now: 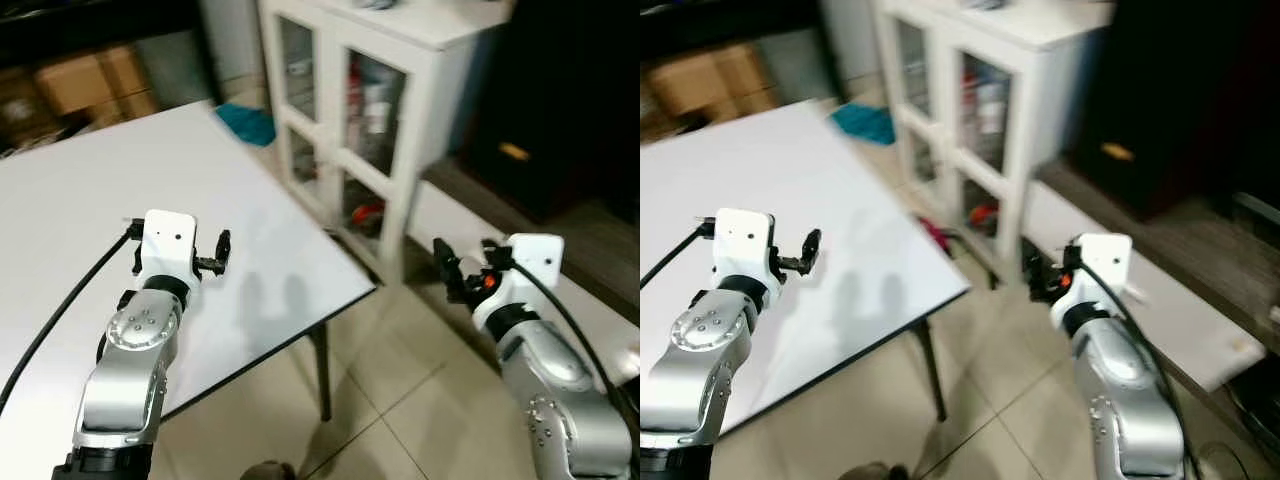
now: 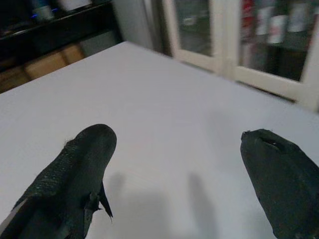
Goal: Setting the table
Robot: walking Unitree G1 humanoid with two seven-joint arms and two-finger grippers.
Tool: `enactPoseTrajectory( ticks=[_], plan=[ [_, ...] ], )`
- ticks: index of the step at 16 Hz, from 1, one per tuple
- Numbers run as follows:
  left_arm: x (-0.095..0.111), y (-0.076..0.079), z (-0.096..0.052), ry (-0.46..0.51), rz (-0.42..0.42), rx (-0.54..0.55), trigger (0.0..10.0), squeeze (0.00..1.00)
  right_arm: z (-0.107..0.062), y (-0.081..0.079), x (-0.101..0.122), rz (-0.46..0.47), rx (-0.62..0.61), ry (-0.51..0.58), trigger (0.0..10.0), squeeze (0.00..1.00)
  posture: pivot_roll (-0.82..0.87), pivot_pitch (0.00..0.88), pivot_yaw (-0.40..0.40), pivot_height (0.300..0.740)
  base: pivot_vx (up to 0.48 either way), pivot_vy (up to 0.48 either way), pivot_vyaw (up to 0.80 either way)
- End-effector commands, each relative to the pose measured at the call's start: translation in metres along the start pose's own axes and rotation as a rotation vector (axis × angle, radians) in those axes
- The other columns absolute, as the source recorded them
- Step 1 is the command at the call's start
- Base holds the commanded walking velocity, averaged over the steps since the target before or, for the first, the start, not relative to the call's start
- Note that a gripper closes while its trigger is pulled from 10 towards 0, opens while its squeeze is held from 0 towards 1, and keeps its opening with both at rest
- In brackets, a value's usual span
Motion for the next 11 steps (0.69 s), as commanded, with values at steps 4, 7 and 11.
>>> enactPoseTrajectory(
  ticks=[4,7,11],
  plan=[
    [0.005,-0.014,-0.001,0.022,0.033,0.065,10.0,1.0,-0.002,-0.006,0.006,-0.007,-0.008,0.067,10.0,1.0,0.02,0.0,0.082,0.74,0.0,0.0,0.8],
    [0.007,-0.011,0.003,0.013,0.026,0.051,10.0,0.0,-0.01,-0.004,-0.001,-0.012,-0.028,0.051,10.0,1.0,0.0,0.0,0.084,0.74,0.0,0.0,0.8],
    [0.01,0.012,-0.002,0.053,0.042,-0.007,10.0,0.0,-0.023,0.014,0.002,-0.041,-0.108,0.05,10.0,1.0,-0.02,0.0,0.099,0.74,0.0,0.0,0.8]
  ],
)
Point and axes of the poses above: a point about 5 cm out from each wrist's last joint towards the gripper, its own z axis pointing out of the wrist towards the gripper, its own x axis along the axis of the wrist's last joint, y = z × x, the point moved 3 cm from there along z, pointing out of the wrist towards the gripper, and after that the axes turned 11 degrees about z, right-handed, at the moved point
